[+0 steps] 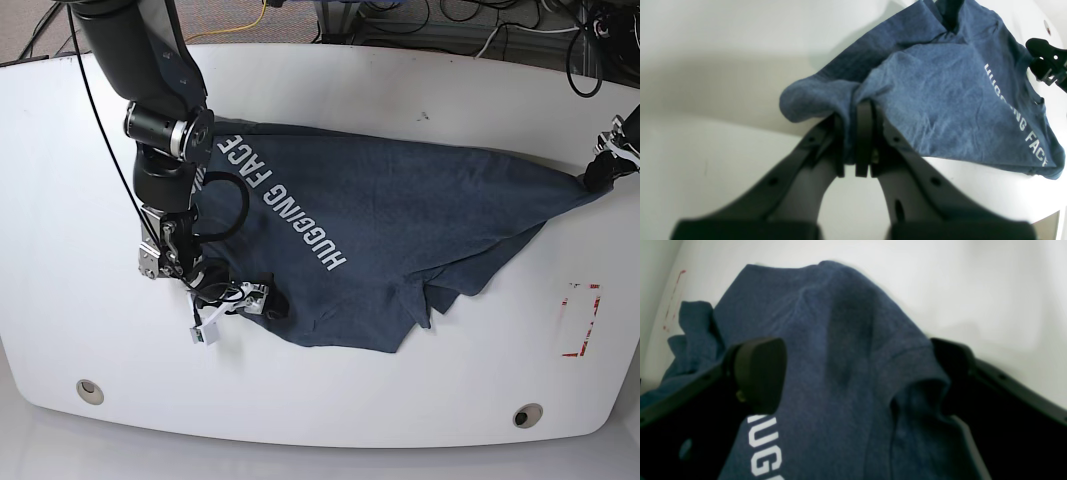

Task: Layout the t-shirt on the table in an organized manner, then fold the t-shirt properly
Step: 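Release the shirt with the right gripper and reach under the shirt's edge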

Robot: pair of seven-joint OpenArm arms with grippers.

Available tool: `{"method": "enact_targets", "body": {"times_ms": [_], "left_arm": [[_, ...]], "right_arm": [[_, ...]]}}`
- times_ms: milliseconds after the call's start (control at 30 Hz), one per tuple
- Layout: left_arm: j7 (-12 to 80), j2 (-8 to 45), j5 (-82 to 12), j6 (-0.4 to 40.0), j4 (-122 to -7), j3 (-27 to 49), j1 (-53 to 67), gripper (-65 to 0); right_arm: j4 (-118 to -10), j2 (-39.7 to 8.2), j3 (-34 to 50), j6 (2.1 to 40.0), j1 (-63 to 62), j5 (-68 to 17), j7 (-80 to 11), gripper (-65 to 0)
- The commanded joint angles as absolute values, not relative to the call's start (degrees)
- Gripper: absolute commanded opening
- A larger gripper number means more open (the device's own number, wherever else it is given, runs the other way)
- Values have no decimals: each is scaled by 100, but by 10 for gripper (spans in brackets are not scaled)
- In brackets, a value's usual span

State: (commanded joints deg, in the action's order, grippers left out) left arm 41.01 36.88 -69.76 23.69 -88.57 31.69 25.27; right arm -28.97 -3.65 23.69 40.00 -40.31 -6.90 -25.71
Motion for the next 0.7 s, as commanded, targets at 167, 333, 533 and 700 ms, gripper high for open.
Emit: {"method": "enact_targets", "body": {"times_ms": [167,333,533,700], "left_arm": [[4101,3688,-6976,2369,-8857,3160,2519,-640],[4101,3688,-6976,2369,-8857,3152,2510,-640],[4101,3688,-6976,2369,-8848,3152,2510,-640],[4101,3688,-6941,2369,-8848,3152,2501,-640]], "right_arm": [[-2897,-224,2360,4000,-4031,-681,-2457,-331],[-2897,-215,2360,4000,-4031,-673,-2431,-544],[-2905,-215,2237,4000,-4040,-690,-2457,-648],[-3371,-215,1982,4000,-4004,-716,-2862,-650]]}}
